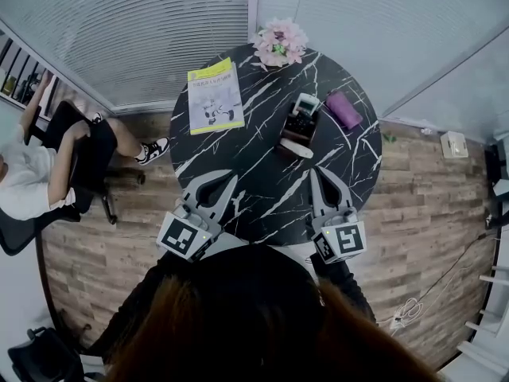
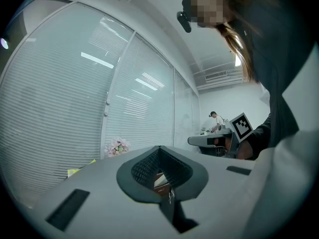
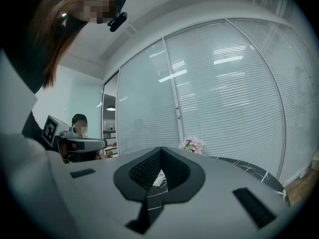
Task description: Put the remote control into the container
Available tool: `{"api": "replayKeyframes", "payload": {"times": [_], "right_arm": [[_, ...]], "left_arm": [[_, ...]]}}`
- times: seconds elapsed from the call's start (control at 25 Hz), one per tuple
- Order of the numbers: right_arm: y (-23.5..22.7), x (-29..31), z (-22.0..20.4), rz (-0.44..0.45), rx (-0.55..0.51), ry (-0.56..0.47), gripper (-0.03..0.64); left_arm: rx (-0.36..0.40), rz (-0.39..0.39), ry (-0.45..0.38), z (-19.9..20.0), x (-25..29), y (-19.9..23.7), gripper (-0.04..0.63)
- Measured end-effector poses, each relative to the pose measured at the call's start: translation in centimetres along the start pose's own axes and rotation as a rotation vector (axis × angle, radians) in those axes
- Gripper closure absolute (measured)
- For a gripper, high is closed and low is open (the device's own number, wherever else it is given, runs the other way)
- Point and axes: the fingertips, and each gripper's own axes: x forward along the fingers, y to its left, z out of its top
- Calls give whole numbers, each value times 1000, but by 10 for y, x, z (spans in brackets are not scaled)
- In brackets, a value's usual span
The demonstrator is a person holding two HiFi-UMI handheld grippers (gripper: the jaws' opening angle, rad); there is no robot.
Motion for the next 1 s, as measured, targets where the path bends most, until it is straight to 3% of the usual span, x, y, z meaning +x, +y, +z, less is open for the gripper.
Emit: {"api": "replayKeyframes", "payload": {"times": [1.0], "right_arm": [[19, -14, 3, 22, 19, 1, 600]], "left_arm": [[0, -3, 0, 2, 0, -7, 586]]}}
